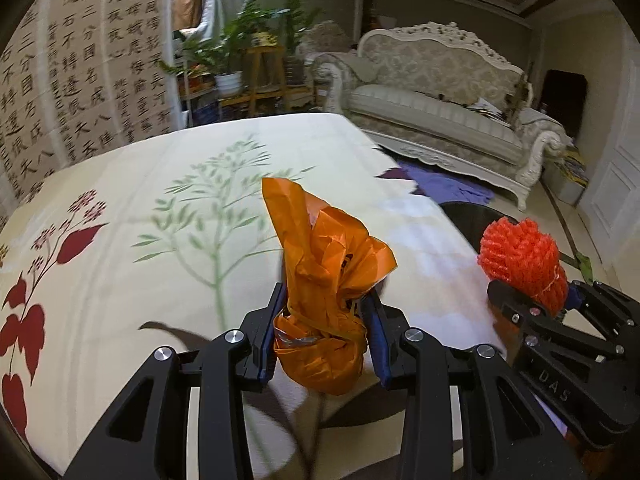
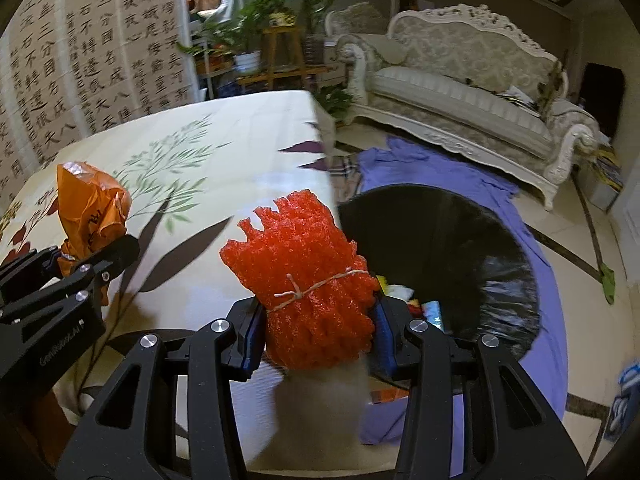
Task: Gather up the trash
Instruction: 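Carry the orange bag and red foam net over the bin, then lower both items into the bin and open both grippers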
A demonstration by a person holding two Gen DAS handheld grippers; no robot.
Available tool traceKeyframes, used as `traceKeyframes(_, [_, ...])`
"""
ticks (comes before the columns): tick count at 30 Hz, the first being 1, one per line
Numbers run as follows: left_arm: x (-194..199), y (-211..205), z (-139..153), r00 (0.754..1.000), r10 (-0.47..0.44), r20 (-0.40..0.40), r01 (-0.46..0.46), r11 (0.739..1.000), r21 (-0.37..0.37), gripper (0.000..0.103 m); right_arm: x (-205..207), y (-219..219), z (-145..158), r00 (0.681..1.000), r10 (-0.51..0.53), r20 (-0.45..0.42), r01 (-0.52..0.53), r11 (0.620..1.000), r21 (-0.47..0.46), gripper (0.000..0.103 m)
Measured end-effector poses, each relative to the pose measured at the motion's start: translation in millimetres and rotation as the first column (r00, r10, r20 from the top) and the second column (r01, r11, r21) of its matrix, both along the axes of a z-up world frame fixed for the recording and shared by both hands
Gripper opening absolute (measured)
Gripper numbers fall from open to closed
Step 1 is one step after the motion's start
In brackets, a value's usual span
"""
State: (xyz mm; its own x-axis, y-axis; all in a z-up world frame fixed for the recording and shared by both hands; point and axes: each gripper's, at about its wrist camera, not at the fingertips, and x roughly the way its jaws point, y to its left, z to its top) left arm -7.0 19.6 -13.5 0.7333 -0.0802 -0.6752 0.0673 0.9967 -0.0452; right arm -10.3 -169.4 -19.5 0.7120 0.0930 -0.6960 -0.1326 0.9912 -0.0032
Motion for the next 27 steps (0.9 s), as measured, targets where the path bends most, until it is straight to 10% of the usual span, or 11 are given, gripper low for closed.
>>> traceKeyframes(27, [65, -115, 12, 0.978, -0.195, 0.074, 0.193, 0.98, 0.04, 0.038, 34, -112, 5, 0.957, -0.265, 0.117, 0.268, 0.963, -0.005, 0.044])
